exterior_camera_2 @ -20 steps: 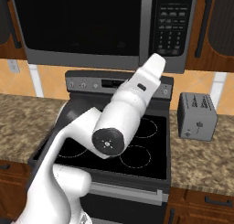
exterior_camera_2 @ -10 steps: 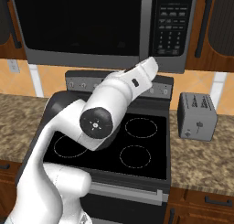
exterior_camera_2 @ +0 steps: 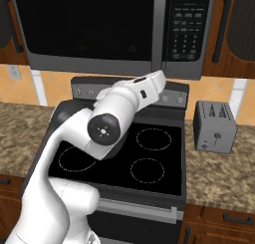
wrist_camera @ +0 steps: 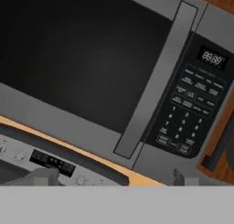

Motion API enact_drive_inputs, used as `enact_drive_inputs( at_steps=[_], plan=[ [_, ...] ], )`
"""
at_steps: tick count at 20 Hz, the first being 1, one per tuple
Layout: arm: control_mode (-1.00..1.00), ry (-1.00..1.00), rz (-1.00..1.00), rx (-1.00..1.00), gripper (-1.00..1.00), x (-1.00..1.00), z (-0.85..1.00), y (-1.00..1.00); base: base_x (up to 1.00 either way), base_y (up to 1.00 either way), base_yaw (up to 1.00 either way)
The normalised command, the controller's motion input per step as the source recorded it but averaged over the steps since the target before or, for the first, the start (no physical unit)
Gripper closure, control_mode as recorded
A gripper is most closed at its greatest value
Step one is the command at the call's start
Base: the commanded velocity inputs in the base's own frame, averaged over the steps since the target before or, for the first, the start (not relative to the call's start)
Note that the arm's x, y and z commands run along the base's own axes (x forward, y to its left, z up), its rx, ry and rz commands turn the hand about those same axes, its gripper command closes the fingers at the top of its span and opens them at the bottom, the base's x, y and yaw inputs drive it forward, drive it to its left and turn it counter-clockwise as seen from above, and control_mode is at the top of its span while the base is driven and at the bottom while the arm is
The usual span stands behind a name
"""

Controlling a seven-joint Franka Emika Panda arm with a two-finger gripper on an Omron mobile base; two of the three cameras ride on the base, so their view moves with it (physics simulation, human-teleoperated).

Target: Pick the bell pepper from the sink and place it in the bowl. Then pick the bowl and place it in the microwave. Then close the microwave door and press the start button.

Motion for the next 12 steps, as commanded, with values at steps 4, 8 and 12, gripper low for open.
enact_drive_inputs(
  at_steps=[4, 8, 12],
  plan=[
    [-1.0, 0.0, 0.0, 0.12, -1.0, 0.33, -0.26, -0.3, 0.0, 0.0, 0.0],
    [-1.0, 0.0, 0.0, 0.04, -1.0, 0.01, -0.1, -0.2, 0.0, 0.0, 0.0],
    [-1.0, 0.0, 0.0, 0.04, -1.0, 0.19, 0.0, -0.13, 0.0, 0.0, 0.0]
  ],
)
